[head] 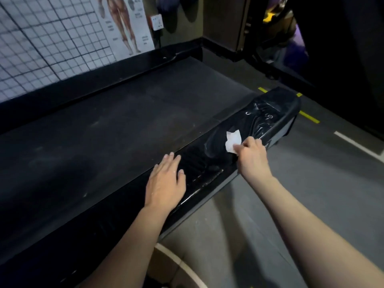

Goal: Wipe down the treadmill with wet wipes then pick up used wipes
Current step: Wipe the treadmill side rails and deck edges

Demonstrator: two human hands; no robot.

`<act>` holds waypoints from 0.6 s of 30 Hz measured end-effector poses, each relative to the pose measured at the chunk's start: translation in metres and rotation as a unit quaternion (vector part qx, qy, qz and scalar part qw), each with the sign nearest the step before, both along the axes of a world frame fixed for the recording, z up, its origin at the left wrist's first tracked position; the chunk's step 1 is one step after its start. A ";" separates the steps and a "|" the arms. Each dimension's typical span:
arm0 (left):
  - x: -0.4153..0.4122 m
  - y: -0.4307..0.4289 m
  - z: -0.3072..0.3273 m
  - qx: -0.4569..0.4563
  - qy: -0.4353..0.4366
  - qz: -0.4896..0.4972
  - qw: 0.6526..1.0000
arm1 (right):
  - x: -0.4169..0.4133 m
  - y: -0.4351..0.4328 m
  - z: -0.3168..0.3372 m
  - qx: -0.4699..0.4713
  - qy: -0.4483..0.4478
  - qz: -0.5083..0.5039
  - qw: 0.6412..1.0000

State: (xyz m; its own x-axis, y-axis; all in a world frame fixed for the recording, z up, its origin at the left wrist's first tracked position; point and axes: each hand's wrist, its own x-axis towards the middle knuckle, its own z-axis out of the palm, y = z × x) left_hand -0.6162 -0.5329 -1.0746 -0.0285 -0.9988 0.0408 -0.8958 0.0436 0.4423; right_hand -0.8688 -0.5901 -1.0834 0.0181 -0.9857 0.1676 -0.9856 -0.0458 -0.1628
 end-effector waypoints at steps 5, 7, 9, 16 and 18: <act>-0.035 -0.022 -0.025 0.035 -0.059 -0.035 0.997 | 0.004 0.004 -0.006 -0.034 -0.025 0.098 0.994; -0.034 -0.019 -0.028 0.031 -0.070 -0.024 0.997 | 0.015 0.015 -0.004 0.013 -0.053 0.152 0.987; -0.034 -0.017 -0.030 0.020 -0.071 -0.011 0.997 | 0.028 0.028 -0.001 0.065 -0.075 0.185 0.978; -0.032 -0.022 -0.042 -0.028 -0.063 0.005 0.998 | 0.066 0.036 0.010 0.167 -0.059 0.222 0.959; -0.033 -0.020 -0.040 -0.033 -0.056 0.010 0.998 | 0.066 0.019 0.003 0.166 -0.047 0.220 0.960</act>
State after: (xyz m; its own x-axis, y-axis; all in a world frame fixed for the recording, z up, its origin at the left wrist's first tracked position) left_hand -0.6492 -0.5533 -1.1148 -0.0173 -0.9944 0.1039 -0.9401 0.0515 0.3368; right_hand -0.8031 -0.5716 -1.0803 0.4460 -0.8852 -0.1326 -0.8627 -0.3857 -0.3271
